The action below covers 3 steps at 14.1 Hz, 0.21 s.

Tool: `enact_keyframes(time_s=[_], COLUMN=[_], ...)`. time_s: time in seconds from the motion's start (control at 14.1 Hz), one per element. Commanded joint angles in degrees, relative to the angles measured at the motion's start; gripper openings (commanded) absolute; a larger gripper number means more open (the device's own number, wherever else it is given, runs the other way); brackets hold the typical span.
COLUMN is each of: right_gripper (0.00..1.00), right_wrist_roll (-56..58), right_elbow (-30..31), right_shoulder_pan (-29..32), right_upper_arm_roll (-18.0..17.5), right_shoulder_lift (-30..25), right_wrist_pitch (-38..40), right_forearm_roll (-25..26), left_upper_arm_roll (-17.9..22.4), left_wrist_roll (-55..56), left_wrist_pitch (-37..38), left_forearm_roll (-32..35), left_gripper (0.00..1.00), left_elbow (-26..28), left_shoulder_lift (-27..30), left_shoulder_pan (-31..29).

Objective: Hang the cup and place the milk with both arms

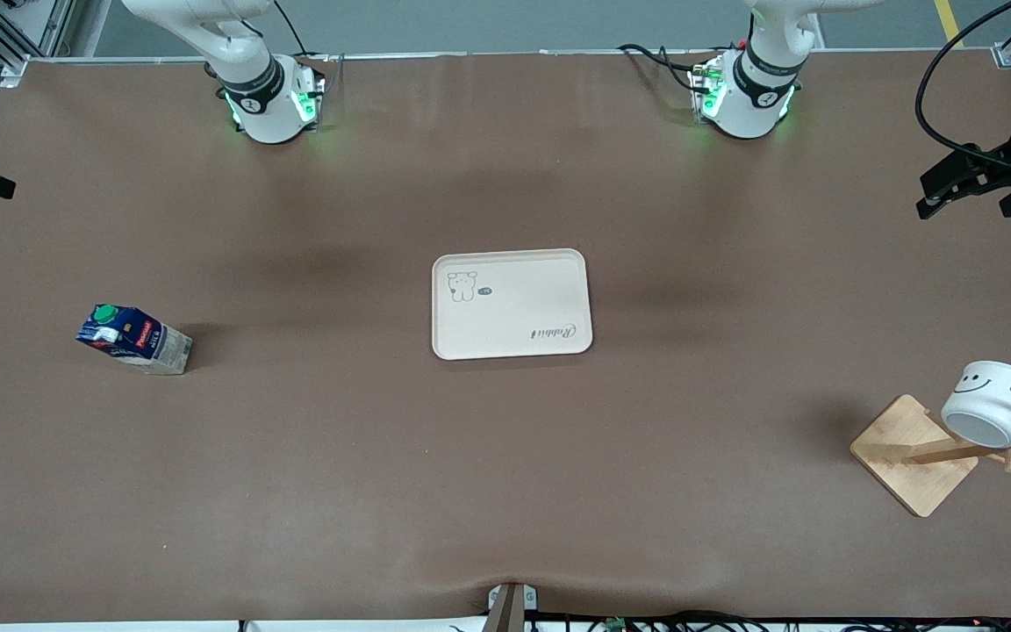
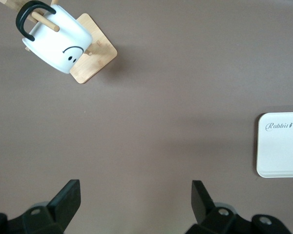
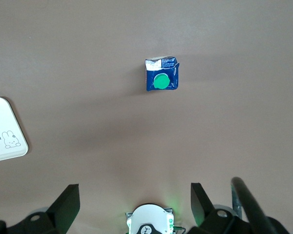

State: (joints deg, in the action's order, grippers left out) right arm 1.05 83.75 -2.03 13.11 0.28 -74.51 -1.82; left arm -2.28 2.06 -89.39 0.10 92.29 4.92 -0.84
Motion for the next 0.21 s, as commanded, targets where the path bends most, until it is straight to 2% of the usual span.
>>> enact_keyframes(time_s=[0.0,0.14], right_gripper=[1.00,1.00], right_wrist_roll=[-1.0,-1.0], right_elbow=[2.0,2.0], right_shoulder_pan=[0.0,0.0], right_upper_arm_roll=[-0.2,-0.2], right_shoulder_lift=[-2.0,-1.9], right_wrist_pitch=[-0.7,-0.6], right_forearm_roll=[-0.1,-0.1], left_upper_arm_roll=[0.2,0.2], left_wrist_roll=[-0.3,-0.3], left_wrist_pitch=[2.6,2.6], left_forearm_roll=[0.4,0.4], left_gripper=[1.00,1.00], left_elbow=[-2.6,-2.7], left_shoulder_lift=[-0.6,-0.7], left_shoulder_pan=[-0.2,-0.2])
